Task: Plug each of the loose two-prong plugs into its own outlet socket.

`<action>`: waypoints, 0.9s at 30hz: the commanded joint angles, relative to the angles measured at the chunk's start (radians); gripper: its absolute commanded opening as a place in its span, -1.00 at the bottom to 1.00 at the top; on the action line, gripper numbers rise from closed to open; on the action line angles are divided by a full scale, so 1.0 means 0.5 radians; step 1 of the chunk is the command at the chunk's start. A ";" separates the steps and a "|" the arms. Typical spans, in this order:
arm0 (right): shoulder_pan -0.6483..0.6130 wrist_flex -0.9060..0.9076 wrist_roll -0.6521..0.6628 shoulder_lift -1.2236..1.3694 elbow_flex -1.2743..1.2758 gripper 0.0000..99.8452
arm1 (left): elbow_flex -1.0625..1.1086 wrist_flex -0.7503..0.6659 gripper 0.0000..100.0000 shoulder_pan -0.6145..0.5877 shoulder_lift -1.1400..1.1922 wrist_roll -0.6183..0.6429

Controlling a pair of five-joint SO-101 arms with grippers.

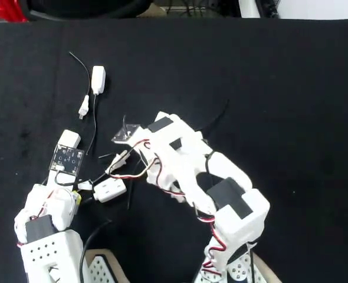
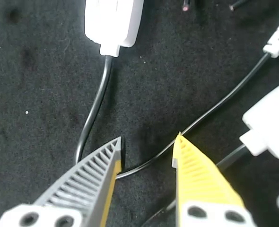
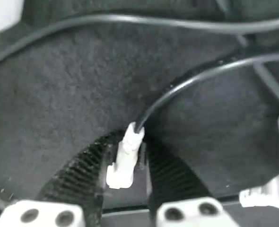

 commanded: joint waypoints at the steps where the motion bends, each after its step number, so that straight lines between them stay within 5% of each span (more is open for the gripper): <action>1: -0.018 0.064 -0.003 -0.008 -0.094 -0.98 | -0.005 -0.040 -0.65 -0.011 -0.018 -0.018; 17: -0.144 0.356 0.000 -1.048 -0.262 -0.98 | -0.002 -0.040 -0.65 -0.002 -0.018 -0.018; 21: -0.242 0.086 -0.138 -1.272 -0.173 -0.98 | -0.020 -0.080 -0.65 -0.011 -0.018 0.055; 27: -0.242 -0.816 -0.224 -1.392 0.216 -0.98 | -0.057 -0.104 -0.65 0.038 -0.018 0.203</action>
